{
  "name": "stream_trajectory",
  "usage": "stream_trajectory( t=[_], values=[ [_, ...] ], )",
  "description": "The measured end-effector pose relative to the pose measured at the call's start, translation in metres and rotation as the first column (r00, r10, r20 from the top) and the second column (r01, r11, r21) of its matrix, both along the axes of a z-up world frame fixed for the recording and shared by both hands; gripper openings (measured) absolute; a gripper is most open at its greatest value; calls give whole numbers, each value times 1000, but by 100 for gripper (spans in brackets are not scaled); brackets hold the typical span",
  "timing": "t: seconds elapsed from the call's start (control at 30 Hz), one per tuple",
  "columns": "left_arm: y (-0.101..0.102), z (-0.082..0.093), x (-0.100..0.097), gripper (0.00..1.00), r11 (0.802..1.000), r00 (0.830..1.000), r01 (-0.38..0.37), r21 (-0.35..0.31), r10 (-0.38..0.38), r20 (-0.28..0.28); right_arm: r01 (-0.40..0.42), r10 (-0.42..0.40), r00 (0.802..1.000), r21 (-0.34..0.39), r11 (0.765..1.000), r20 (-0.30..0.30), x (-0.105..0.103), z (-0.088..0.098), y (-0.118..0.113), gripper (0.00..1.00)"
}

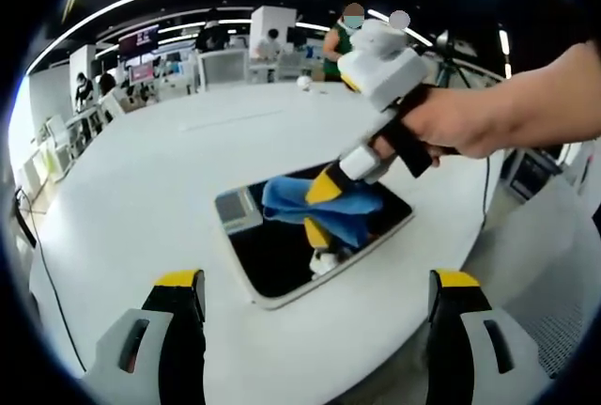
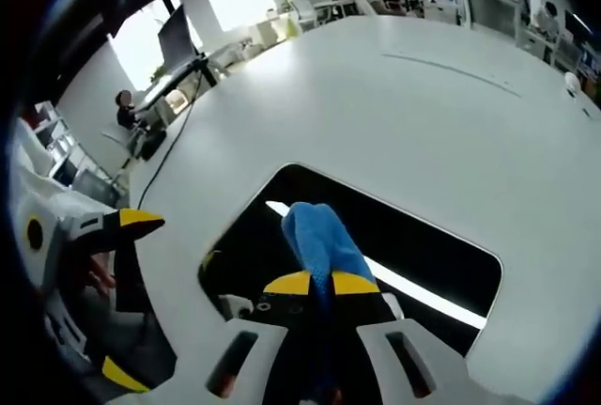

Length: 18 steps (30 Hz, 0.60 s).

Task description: Wipe the mirror surface with the cleaning cloth until all visible marks leave the cleaned area.

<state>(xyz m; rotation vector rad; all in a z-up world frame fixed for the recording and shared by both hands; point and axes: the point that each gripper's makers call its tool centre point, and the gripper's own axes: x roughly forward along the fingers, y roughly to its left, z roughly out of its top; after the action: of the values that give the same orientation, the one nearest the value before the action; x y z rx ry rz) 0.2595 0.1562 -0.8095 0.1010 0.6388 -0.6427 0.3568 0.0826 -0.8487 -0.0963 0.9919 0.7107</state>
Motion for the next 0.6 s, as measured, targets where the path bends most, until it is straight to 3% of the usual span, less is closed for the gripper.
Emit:
stream_trajectory(
  t=[0.6],
  values=[
    [1, 1, -1, 100, 1000, 1000, 2, 2, -2, 3, 50, -51, 998, -6, 999, -23, 0, 0, -58, 0]
  ],
)
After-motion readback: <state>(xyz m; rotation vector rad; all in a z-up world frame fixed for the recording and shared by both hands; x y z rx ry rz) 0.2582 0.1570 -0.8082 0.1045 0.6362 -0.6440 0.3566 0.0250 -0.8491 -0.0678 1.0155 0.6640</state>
